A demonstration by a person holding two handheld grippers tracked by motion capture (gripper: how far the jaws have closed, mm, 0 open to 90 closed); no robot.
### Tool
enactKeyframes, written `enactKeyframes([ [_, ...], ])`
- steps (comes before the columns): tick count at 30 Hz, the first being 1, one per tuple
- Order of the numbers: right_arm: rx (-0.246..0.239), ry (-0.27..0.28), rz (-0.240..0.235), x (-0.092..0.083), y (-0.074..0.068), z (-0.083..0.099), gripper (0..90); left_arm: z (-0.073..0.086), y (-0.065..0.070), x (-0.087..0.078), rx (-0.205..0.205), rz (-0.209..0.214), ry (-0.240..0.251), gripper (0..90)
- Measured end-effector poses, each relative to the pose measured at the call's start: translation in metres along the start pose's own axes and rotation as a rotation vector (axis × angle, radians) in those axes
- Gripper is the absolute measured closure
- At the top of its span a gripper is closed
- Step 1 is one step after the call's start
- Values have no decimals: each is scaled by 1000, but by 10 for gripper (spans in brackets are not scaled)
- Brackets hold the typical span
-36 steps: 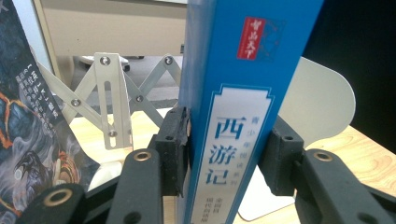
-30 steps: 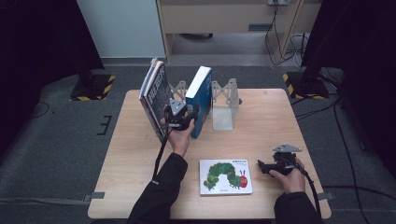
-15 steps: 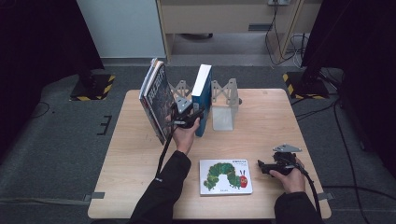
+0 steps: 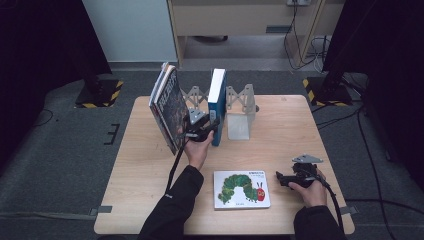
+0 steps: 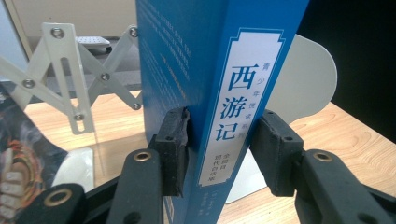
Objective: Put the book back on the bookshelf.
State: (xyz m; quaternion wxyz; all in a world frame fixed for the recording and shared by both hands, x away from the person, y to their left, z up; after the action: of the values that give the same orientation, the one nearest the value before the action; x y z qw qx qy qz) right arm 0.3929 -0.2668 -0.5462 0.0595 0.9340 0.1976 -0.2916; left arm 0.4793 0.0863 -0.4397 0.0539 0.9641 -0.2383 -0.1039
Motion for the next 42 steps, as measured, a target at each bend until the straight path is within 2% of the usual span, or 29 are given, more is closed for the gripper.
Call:
enactKeyframes([
  [5, 0, 0, 0, 0, 0, 0, 40, 0, 7, 6, 7, 12, -4, 557],
  [11, 0, 0, -1, 0, 0, 0, 40, -1, 12, 12, -3, 18, -11, 544],
  [18, 0, 0, -1, 0, 0, 0, 40, 1, 12, 14, 7, 34, 3, 535],
  [22, -1, 0, -1, 0, 0, 0, 40, 3, 9, 10, 12, 51, 16, 537],
  [33, 0, 0, -1, 0, 0, 0, 40, 3, 6, 3, 19, 73, 10, 545],
  [39, 0, 0, -2, 0, 0, 0, 40, -5, 2, -12, 41, 96, 2, 520],
  [42, 0, 0, -2, 0, 0, 0, 39, -7, 0, -20, 20, 111, -16, 505],
])
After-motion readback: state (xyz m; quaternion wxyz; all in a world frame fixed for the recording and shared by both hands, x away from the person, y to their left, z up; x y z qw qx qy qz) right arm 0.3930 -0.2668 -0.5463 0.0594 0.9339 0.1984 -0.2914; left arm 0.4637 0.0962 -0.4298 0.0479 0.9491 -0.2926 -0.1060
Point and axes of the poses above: each handheld gripper's, and its own axes: x roughly forward along the jaws, z roughly out of its underside, y roughly to its right, the point moved 1 cm from there along x, roughly forward along the jaws, and after that the axes turned 10 degrees about y, right-handed, at the moved point
